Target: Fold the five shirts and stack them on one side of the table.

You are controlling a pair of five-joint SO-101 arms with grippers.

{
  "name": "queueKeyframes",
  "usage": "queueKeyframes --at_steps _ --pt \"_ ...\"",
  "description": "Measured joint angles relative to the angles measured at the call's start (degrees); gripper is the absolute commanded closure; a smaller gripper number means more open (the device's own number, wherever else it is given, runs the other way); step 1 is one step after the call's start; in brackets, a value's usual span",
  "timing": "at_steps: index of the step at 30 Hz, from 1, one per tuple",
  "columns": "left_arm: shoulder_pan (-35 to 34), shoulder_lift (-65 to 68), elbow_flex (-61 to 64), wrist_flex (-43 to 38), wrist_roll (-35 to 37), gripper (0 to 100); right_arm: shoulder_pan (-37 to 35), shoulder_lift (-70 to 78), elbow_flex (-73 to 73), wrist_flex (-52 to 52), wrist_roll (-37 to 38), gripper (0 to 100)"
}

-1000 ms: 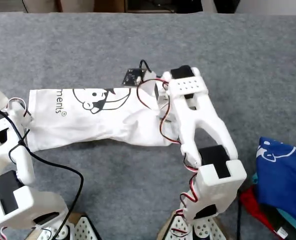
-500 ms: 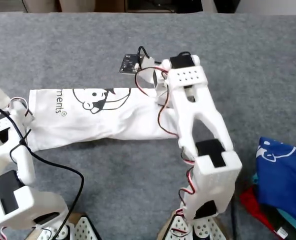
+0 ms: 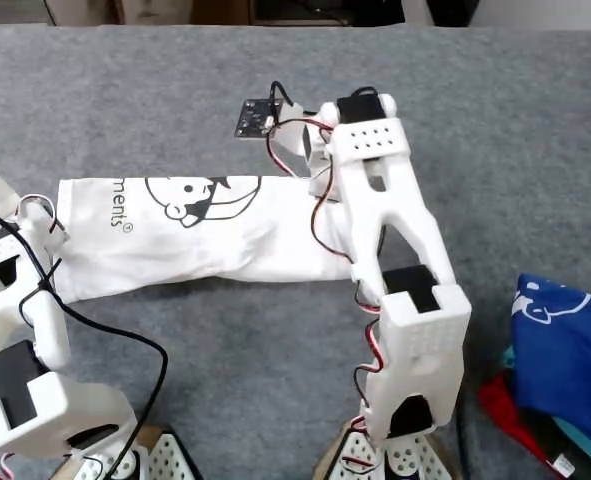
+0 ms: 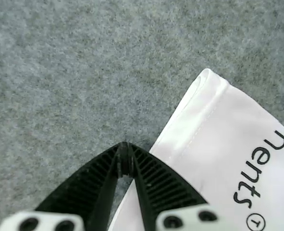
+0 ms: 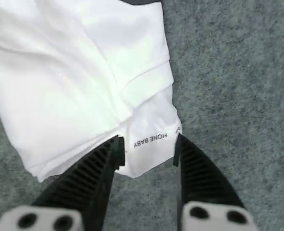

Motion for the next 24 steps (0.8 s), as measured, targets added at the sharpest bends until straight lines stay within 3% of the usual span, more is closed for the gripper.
queueKeyframes --at_steps 5,11,17,24 --pt "0.0 0.0 0.0 0.0 0.0 98 -0.5 -1.6 -0.4 6.2 0.0 99.6" --pt "0.0 0.0 0.0 0.0 0.0 98 -6.6 -7.6 6.9 8.2 -0.6 99.3" --pt "0.0 0.0 0.0 0.0 0.0 98 -14.9 -8.4 18.5 -1.4 -5.3 99.3" --pt "0.0 0.0 0.0 0.0 0.0 98 -17.6 -4.8 19.3 -8.2 -9.2 99.3"
